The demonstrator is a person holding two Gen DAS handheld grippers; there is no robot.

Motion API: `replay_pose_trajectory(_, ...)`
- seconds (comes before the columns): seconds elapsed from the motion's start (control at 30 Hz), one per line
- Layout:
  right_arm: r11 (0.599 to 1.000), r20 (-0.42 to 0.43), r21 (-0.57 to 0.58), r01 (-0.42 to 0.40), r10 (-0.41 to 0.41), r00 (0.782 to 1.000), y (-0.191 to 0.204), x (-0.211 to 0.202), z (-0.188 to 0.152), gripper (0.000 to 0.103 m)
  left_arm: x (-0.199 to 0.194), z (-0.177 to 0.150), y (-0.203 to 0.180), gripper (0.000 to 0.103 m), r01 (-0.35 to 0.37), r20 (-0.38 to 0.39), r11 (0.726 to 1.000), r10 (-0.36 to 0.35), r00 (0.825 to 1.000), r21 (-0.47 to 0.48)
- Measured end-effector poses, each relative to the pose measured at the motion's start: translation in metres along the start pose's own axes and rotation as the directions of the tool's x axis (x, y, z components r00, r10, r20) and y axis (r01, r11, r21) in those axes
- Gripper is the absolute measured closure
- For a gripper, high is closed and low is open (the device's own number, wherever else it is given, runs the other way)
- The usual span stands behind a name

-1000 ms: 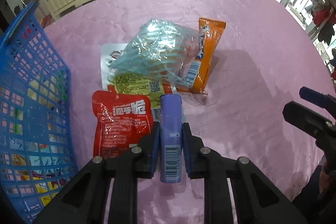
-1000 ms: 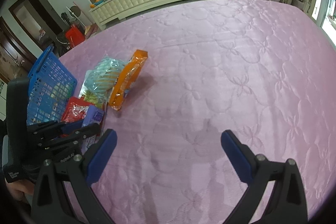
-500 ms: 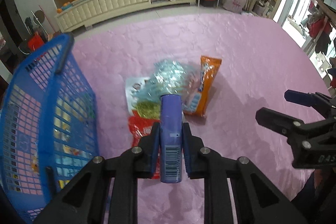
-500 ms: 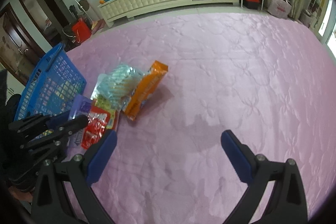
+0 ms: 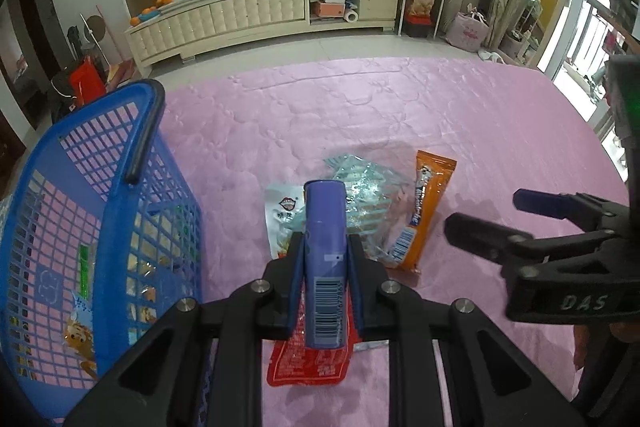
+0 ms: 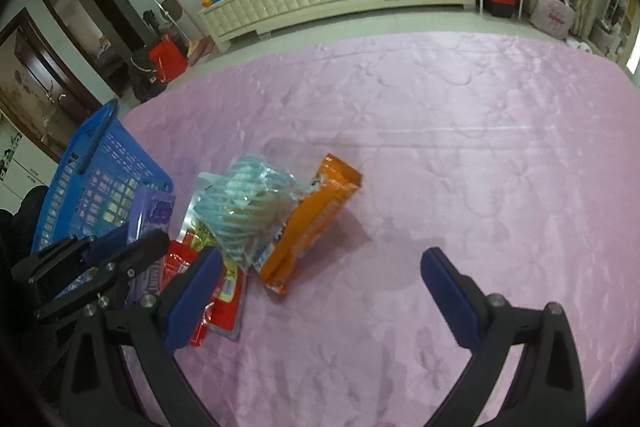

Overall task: Organize snacks
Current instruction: 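Grasp the orange bar wrapper with the right tool and lift it, then carry the orange bar and blue tube over the basket, lowering the orange bar inside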

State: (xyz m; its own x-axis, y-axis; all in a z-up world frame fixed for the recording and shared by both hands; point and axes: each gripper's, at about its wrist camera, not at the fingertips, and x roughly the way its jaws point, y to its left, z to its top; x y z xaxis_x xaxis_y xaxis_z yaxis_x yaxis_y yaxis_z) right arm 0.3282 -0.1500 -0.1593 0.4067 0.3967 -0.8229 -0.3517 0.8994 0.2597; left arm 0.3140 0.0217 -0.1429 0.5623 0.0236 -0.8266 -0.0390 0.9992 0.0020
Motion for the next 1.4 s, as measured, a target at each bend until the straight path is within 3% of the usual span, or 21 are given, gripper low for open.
replay_pose_trajectory(0.07, 1.000, -0.031, -0.006, -0.007, 0.007, 0.999, 0.002, 0.009, 0.002, 0.012, 0.005, 0.001, 0.003, 0.085, -0.001, -0.005, 1.000, 0.001, 1.000, -0.002)
replay_pose_trajectory(0.33, 0.999, -0.083, -0.005, -0.040, 0.039, 0.996, 0.008, 0.036, 0.005, 0.022, 0.013, 0.002, -0.005, 0.085, -0.017, -0.015, 1.000, 0.017, 1.000, 0.016)
replay_pose_trajectory(0.4, 0.999, -0.094, -0.012, -0.038, 0.037, 0.995, 0.010, 0.042, 0.005, 0.031, 0.015, 0.003, -0.007, 0.085, -0.012, -0.018, 1.000, 0.013, 1.000, 0.024)
replay_pose_trajectory(0.47, 0.999, -0.110, -0.026, -0.042, 0.039, 0.993, 0.011, 0.047, 0.003, 0.052, 0.016, 0.003, -0.007, 0.085, -0.009, -0.021, 0.999, 0.010, 1.000, 0.030)
replay_pose_trajectory(0.7, 0.994, -0.119, -0.080, -0.076, 0.066, 0.991, 0.015, 0.040, -0.005, 0.071, 0.015, 0.004, -0.006, 0.085, -0.009, -0.031, 0.999, 0.010, 0.999, 0.034)
replay_pose_trajectory(0.77, 0.993, -0.105, -0.083, -0.082, 0.073, 0.992, 0.017, 0.031, -0.006, 0.081, 0.011, 0.004, -0.008, 0.085, -0.010, -0.026, 0.999, 0.011, 1.000, 0.036)
replay_pose_trajectory(1.4, 0.979, 0.027, -0.202, -0.036, 0.043, 0.999, 0.050, -0.096, -0.036, 0.082, -0.093, -0.015, -0.020, 0.085, 0.002, 0.098, 0.998, -0.008, 0.995, 0.068)
